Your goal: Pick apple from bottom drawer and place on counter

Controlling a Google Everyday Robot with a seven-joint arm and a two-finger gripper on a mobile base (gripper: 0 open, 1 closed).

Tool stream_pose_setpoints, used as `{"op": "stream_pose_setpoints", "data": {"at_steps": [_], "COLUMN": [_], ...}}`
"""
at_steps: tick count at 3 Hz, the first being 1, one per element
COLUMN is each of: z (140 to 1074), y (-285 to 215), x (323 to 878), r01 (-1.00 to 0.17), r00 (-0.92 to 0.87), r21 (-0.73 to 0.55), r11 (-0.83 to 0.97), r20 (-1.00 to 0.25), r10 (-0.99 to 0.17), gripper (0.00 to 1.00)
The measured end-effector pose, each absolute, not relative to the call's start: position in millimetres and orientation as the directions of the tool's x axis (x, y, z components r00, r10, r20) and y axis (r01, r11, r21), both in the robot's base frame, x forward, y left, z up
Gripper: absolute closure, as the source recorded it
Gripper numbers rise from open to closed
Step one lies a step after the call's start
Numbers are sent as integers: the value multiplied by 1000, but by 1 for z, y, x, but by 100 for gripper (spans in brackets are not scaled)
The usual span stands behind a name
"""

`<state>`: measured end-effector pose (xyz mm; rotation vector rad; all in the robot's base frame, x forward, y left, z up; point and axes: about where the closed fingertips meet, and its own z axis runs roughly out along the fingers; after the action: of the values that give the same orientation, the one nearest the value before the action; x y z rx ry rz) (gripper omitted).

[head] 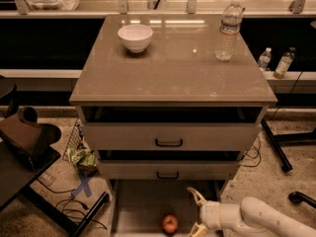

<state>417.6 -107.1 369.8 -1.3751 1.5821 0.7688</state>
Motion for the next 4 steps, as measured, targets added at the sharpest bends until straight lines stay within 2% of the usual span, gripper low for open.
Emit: {"op": "stream_pose_setpoints", "data": {"at_steps": [2, 4], "z": [255, 188], "y": [-77, -68], "x": [455, 458], "r01": [-981, -989], "r00": [27, 28], "r21": [-113, -105], "r11": [158, 102], "r20": [-885, -818], "r10": [-464, -574], "gripper": [0, 0]}}
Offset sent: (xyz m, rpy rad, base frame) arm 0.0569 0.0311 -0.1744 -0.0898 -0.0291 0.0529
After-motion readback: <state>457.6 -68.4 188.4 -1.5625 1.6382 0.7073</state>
